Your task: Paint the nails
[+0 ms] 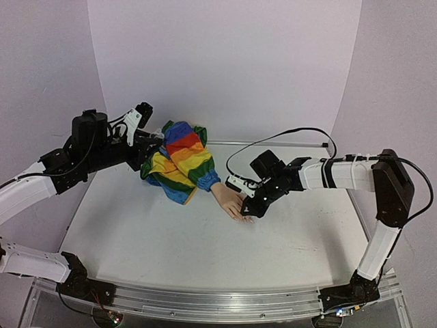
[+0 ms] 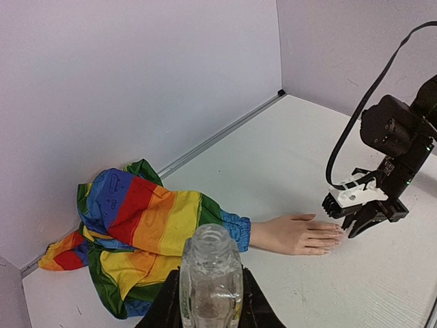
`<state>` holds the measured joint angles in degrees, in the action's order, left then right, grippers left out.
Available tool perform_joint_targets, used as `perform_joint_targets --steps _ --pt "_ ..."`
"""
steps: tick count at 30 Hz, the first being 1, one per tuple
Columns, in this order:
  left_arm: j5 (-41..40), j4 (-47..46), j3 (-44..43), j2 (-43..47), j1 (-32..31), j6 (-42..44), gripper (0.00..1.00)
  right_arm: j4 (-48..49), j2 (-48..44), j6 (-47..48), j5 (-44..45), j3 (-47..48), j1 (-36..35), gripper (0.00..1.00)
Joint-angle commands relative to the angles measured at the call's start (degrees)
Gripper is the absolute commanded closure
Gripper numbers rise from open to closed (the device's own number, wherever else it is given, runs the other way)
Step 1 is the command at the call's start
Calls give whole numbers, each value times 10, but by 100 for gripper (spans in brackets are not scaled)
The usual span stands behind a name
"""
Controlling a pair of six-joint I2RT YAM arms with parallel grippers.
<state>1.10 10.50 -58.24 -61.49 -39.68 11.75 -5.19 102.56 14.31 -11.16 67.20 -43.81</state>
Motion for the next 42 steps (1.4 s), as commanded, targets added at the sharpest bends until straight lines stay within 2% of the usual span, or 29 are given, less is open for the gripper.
perform_joint_targets --steps 1,8,26,42 --pt "-30 -31 -10 21 1 1 100 0 11 -12 26 -4 -3 100" --pt "-40 -33 5 24 1 14 100 17 10 -19 47 -18 -2 100" --pt "-34 -50 12 10 1 40 100 37 17 -16 24 -20 -3 100" --pt "-29 -50 12 7 1 37 100 65 27 -16 -36 -6 -4 100"
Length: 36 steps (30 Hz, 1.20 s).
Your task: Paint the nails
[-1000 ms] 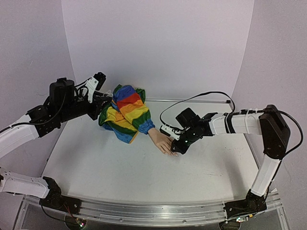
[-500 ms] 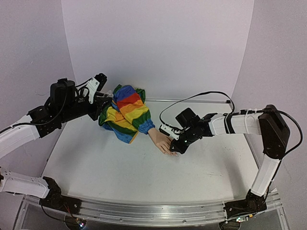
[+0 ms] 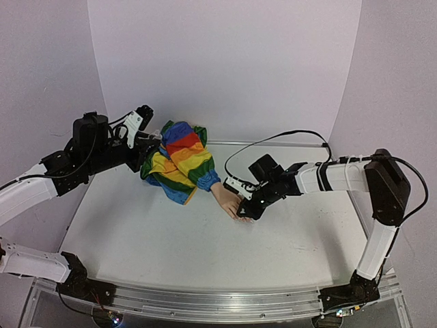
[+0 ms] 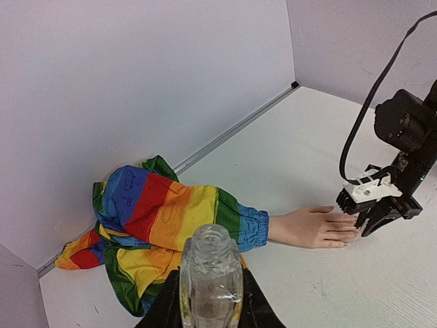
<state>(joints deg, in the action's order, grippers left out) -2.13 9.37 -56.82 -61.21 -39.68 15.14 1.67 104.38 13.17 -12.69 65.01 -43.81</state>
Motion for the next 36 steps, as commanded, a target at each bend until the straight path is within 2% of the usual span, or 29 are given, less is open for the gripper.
perform_joint_targets --steps 1,36 --pt "4 -38 -2 4 1 3 100 -2 9 -5 -22 16 -4 100" --pt "8 -38 -1 2 1 -1 100 27 35 -8 1 28 -6 100"
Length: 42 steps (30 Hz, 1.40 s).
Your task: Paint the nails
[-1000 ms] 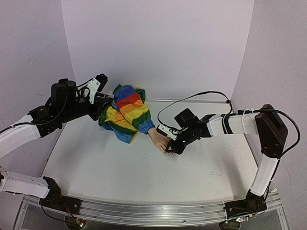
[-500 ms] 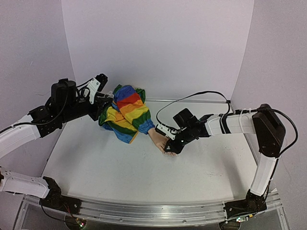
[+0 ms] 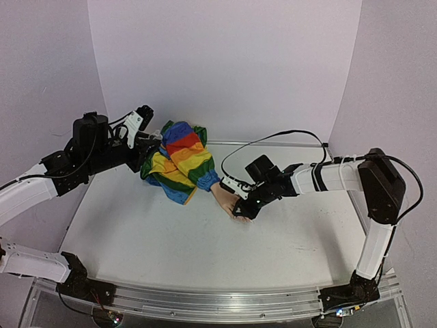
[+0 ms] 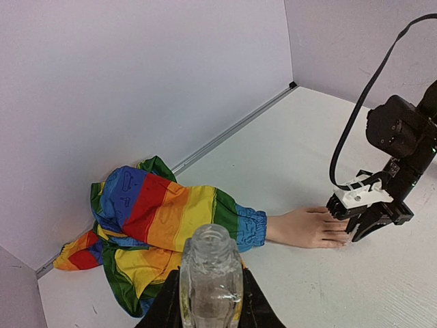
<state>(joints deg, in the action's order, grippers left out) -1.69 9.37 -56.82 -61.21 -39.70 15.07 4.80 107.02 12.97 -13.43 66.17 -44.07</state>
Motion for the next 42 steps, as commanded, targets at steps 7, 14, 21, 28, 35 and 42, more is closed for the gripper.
perform_joint_targets --steps 7,14,21,28,35,42 --pt "4 -38 -1 2 2 0 100 -2 13 -8 20 16 -4 100" --pt "5 -38 -2 0 2 0 100 -2 15 -7 19 17 -3 100" --pt "5 -38 -2 -1 1 -1 100 -3 19 -7 16 19 -4 100" --pt "6 -38 -2 -2 2 -1 100 -3 21 -8 20 21 -3 100" --pt "6 -38 -3 -2 2 -1 100 -2 21 -8 24 21 -3 100" --pt "6 -39 -2 -2 2 -2 100 -4 17 -8 31 15 -5 100"
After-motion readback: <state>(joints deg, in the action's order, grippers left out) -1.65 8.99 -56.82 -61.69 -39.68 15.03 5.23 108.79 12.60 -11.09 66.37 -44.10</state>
